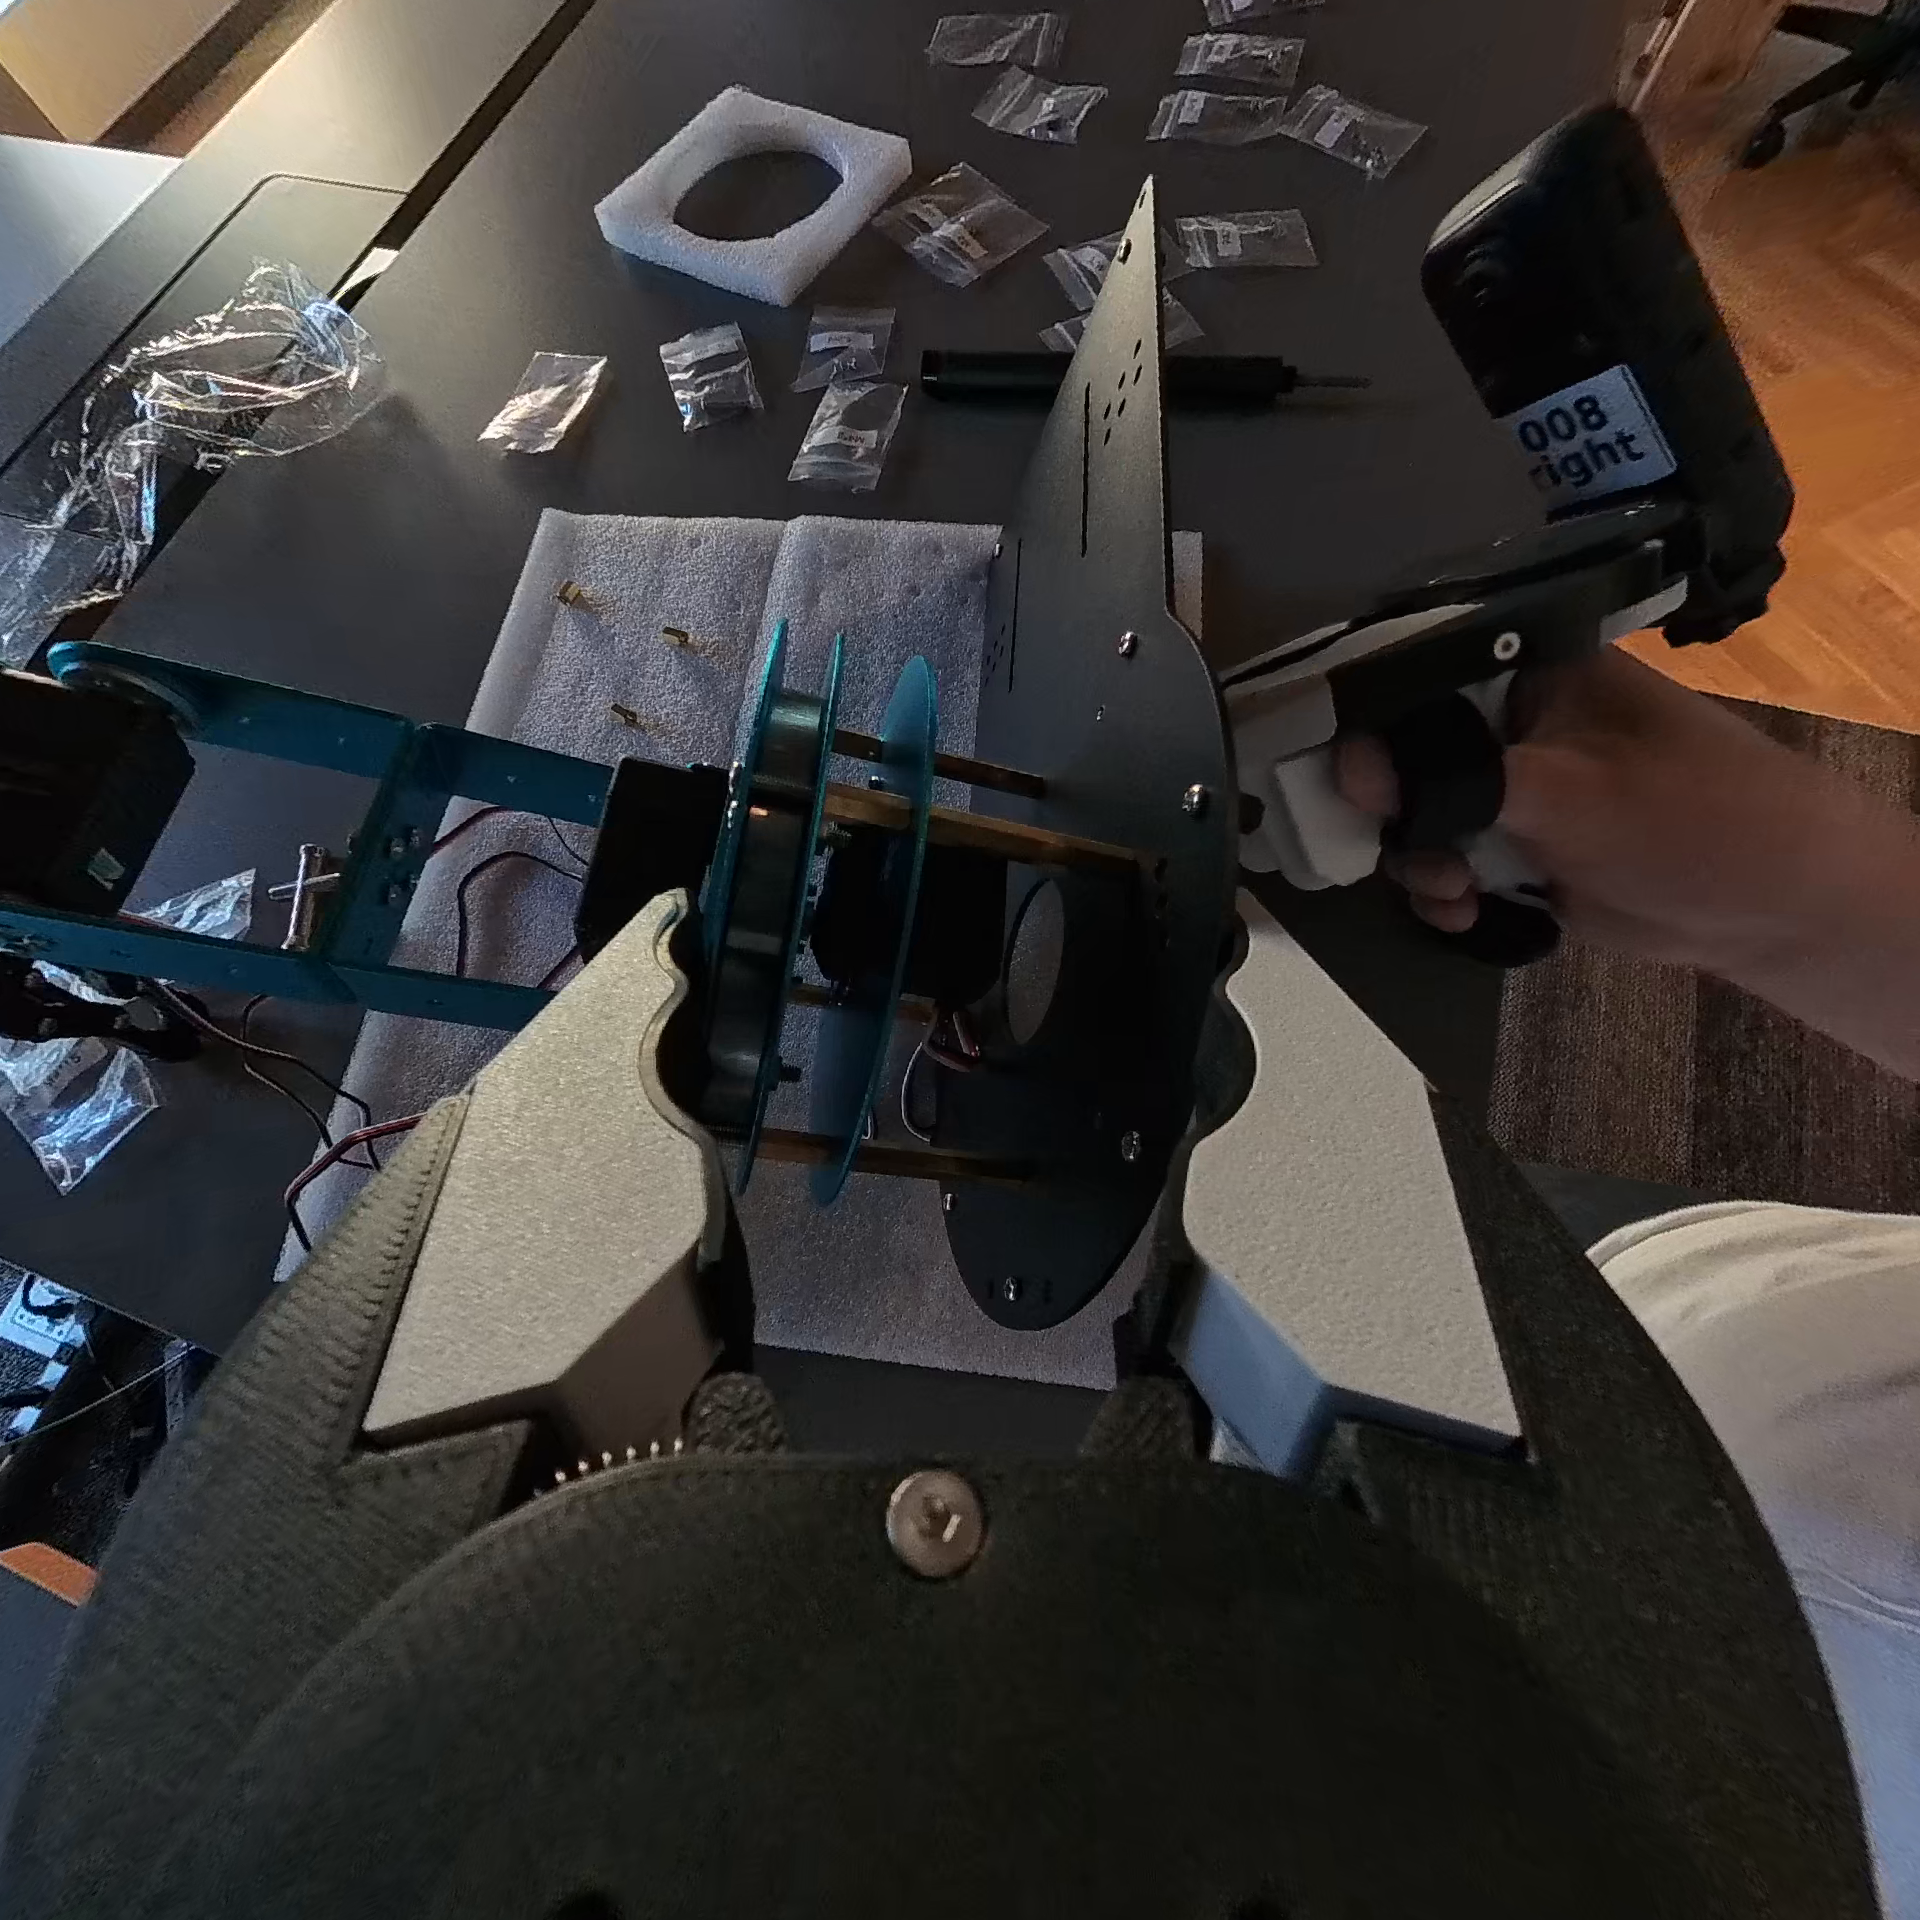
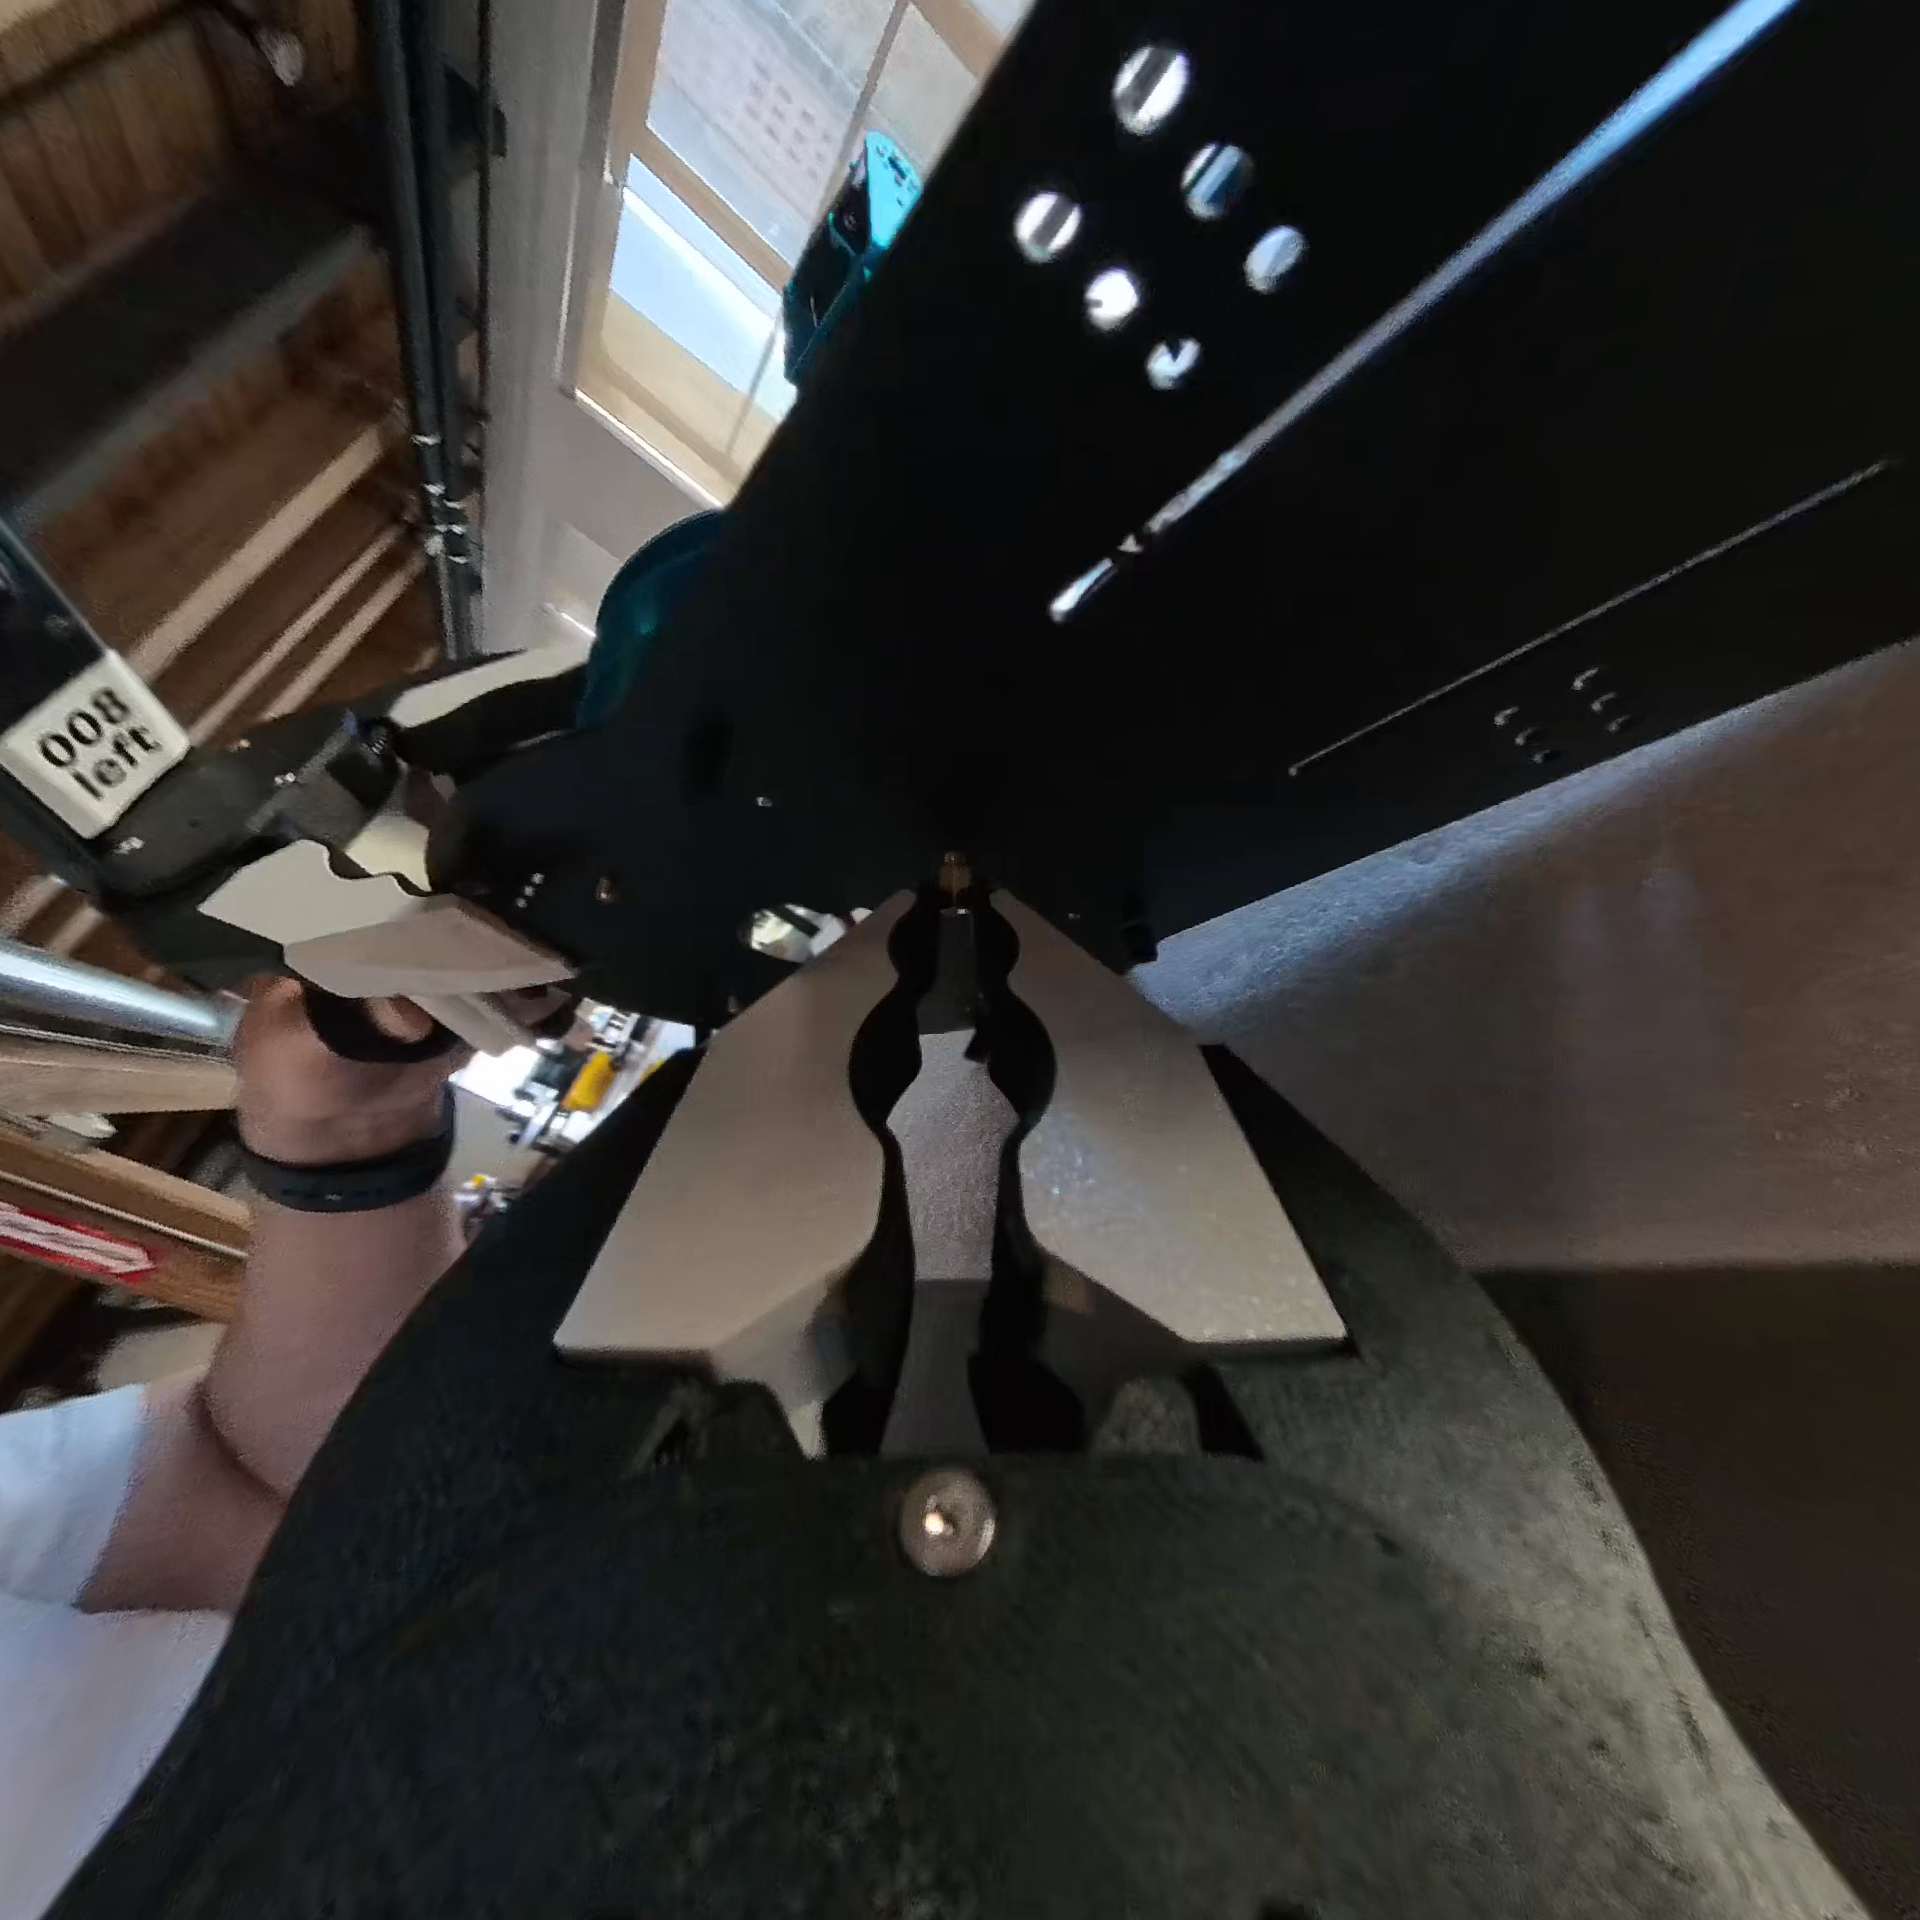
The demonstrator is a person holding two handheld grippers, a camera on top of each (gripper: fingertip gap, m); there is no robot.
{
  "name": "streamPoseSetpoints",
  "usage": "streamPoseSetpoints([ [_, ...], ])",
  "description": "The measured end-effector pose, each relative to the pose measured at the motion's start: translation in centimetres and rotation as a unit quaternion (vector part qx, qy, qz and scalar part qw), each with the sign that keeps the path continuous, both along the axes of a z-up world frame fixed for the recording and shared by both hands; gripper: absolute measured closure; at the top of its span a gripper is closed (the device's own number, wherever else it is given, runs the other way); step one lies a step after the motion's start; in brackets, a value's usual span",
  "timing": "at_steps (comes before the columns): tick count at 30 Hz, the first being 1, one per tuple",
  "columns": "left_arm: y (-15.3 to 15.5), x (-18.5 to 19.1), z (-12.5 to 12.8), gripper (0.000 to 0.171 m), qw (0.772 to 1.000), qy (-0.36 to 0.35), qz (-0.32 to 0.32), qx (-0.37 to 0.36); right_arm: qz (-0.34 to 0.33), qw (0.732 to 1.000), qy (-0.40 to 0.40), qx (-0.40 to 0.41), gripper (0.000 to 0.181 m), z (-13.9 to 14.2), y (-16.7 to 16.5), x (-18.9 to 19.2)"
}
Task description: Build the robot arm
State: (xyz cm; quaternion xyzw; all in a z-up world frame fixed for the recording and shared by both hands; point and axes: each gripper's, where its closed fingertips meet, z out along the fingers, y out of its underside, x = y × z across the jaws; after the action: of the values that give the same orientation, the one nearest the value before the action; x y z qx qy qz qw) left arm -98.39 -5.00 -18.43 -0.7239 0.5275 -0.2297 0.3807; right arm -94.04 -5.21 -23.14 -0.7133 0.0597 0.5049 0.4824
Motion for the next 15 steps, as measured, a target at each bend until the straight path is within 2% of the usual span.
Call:
streamPoseSetpoints([
  [8,0.00,-0.01,-0.01,0.076,1.000,0.000,0.000,0.000,0.036,0.994,0.093,-0.045,0.178,0.09,-0.04,0.08],
  [15,0.00,-0.02,-0.01,0.077,1.000,-0.001,0.000,0.001,0.046,0.993,0.099,-0.045,0.178,0.38,0.24,0.59],
])
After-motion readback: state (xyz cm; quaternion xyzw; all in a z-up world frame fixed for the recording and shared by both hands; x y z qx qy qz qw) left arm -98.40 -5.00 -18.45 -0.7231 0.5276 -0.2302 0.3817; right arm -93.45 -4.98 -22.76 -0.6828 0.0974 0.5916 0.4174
